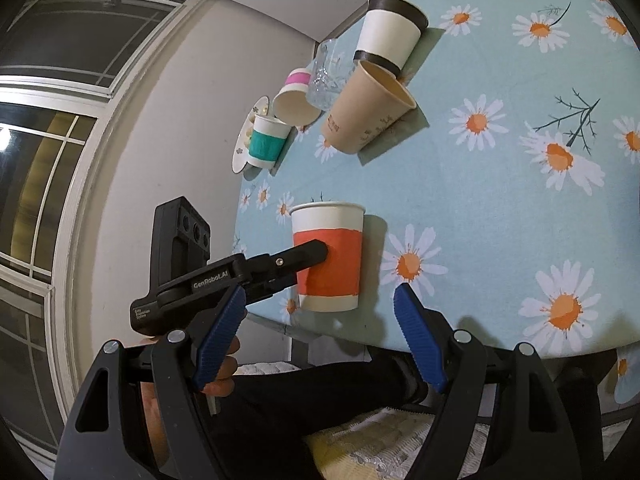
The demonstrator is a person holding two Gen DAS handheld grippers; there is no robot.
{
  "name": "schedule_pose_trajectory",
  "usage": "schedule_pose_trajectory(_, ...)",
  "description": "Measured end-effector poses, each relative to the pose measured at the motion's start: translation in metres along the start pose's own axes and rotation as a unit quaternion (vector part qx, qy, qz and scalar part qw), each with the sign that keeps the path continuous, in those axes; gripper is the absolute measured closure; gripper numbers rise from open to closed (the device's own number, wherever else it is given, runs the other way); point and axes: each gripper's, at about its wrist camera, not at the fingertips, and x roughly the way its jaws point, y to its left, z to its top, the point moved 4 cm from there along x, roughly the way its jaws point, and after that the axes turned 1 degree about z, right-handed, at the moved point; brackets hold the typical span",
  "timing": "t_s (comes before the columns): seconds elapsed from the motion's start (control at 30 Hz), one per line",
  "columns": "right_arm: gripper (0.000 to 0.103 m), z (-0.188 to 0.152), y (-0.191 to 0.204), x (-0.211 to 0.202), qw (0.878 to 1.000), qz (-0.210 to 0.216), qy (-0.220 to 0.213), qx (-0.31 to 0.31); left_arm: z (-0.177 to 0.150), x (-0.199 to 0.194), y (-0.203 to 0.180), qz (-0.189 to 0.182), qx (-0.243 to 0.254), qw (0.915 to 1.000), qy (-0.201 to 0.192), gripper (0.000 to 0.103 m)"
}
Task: Flip cup upright
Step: 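Close the right gripper around the orange-banded cup's body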
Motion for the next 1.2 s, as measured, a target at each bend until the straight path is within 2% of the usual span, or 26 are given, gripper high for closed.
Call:
schedule_pose_trajectory(0.43,0.026,0.0,-0.003,0.01,1.0,-0.012,0.009,0.0,0.002,-0.021,0.007,-0.01,0.004,0.9999,-0.009,0.029)
schedule_pose_trajectory(0.53,0.026,0.004,-0.006,0.017,1.0,-0.025,0.011,-0.001,0.001,-0.027,0.013,-0.003,0.012,0.9999,-0.012,0.029)
schedule_pose_trajectory(0.83,0.026,0.008,-0.01,0.05,0.996,-0.078,0.03,-0.015,-0.007,-0.041,0.042,-0.018,-0.006,0.9995,-0.025,0.029)
schedule_pose_trajectory(0.97,0.026,0.014,-0.006,0.063,0.994,-0.098,0.03,-0.027,-0.016,-0.05,0.059,-0.033,-0.017,0.9988,-0.033,0.029)
schedule_pose_trajectory(1.1,0.026,0.024,-0.001,0.076,0.992,-0.119,0.027,-0.04,-0.028,-0.062,0.071,-0.055,-0.02,0.9968,-0.054,0.029)
schedule_pose_trajectory(1.2,0.026,0.03,-0.001,0.089,0.99,-0.127,0.039,-0.043,-0.036,-0.068,0.073,-0.069,-0.016,0.9947,-0.075,0.029)
